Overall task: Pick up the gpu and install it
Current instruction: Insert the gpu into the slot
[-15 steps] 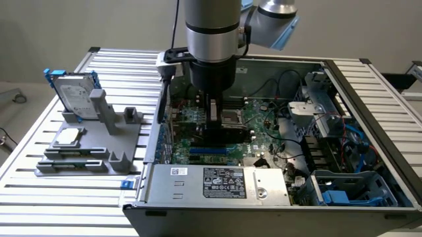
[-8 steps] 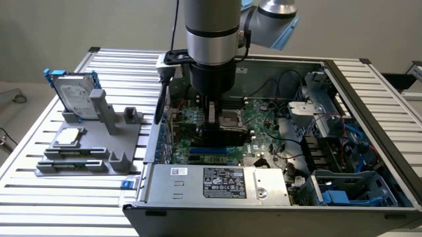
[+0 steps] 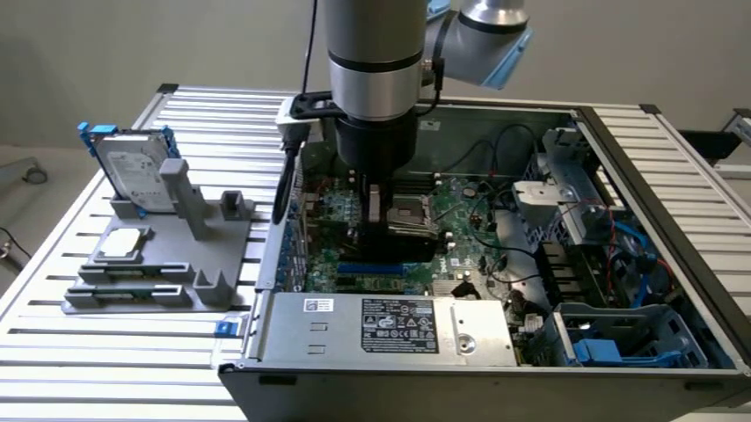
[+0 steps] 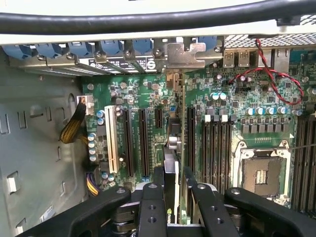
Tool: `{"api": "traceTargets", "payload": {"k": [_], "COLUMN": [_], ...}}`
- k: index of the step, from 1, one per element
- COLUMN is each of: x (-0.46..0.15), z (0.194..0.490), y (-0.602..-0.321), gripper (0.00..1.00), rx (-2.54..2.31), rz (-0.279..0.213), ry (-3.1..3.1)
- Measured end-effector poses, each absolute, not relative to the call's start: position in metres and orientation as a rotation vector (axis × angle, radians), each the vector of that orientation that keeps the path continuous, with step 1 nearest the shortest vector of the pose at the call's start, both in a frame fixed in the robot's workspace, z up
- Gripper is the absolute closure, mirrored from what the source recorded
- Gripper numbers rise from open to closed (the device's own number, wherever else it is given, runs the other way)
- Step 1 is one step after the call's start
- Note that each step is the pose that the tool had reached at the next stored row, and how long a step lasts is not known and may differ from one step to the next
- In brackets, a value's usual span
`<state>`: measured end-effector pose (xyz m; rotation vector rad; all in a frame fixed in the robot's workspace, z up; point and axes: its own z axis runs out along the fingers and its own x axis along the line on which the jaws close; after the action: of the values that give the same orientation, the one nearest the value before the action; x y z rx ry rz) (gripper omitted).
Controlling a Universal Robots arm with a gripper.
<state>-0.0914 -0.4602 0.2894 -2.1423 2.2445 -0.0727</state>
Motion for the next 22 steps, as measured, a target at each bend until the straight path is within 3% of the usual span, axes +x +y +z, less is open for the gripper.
{"api": "traceTargets", "payload": {"k": [22], "x": [-0.092], "z": [0.277], "y": [-0.465], "gripper": [0.74], "rx": [-2.139], "rz": [-0.011], "ry": [2.244]}}
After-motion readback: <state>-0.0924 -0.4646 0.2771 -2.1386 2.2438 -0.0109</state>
